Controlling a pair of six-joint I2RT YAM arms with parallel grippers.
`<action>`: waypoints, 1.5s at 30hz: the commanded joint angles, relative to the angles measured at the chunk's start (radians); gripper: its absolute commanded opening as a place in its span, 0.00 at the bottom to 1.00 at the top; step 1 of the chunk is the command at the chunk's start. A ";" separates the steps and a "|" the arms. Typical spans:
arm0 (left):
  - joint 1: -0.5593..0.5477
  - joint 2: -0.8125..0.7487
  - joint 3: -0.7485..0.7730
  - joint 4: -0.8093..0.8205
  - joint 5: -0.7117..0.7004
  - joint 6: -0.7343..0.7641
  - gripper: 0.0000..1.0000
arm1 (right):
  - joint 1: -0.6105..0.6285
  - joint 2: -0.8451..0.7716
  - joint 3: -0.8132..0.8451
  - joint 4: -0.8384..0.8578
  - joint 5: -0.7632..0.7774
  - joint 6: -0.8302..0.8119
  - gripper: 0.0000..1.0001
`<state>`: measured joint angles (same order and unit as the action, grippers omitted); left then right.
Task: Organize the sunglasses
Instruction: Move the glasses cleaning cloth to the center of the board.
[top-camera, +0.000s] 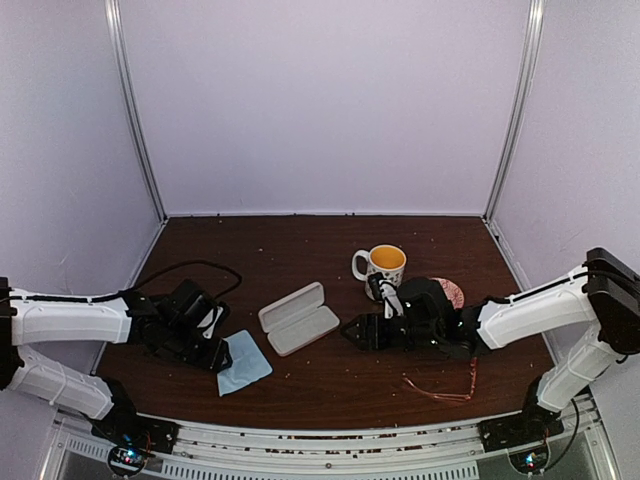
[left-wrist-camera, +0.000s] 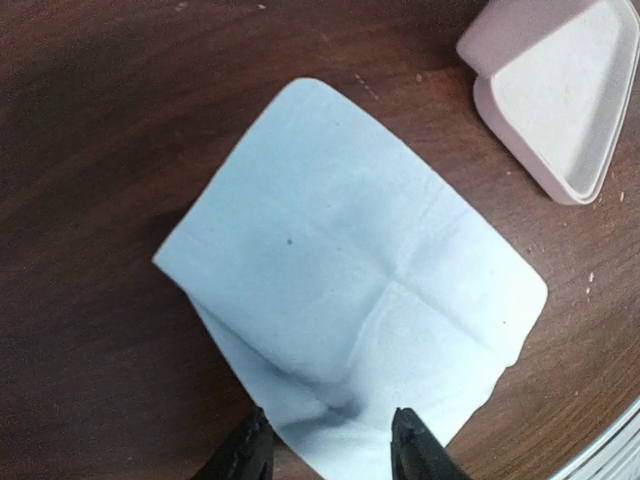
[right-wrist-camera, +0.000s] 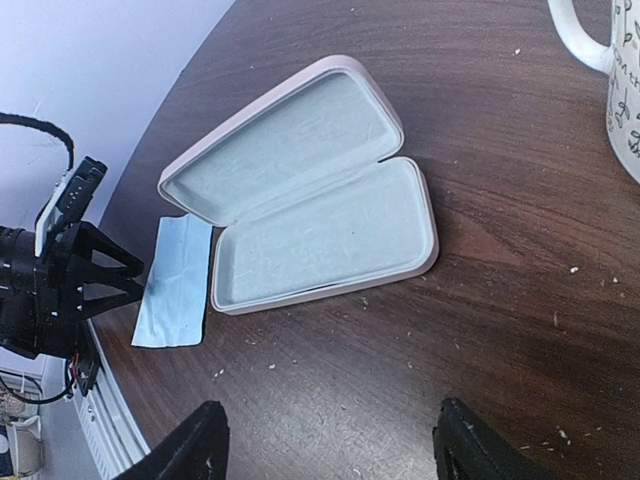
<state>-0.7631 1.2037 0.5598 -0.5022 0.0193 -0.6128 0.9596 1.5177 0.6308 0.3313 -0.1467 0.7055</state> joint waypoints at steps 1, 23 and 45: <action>-0.034 0.073 -0.001 0.122 0.037 -0.061 0.41 | 0.015 0.018 0.026 0.006 0.018 0.003 0.71; -0.321 0.251 0.162 0.007 0.212 -0.107 0.43 | 0.051 0.052 0.067 -0.027 0.023 -0.007 0.70; -0.027 -0.089 0.090 0.016 0.010 -0.025 0.70 | 0.261 0.342 0.503 -0.468 0.124 -0.162 0.52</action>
<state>-0.8658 1.1603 0.6937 -0.5163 0.1001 -0.6312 1.1877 1.8095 1.0462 -0.0010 -0.0853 0.5869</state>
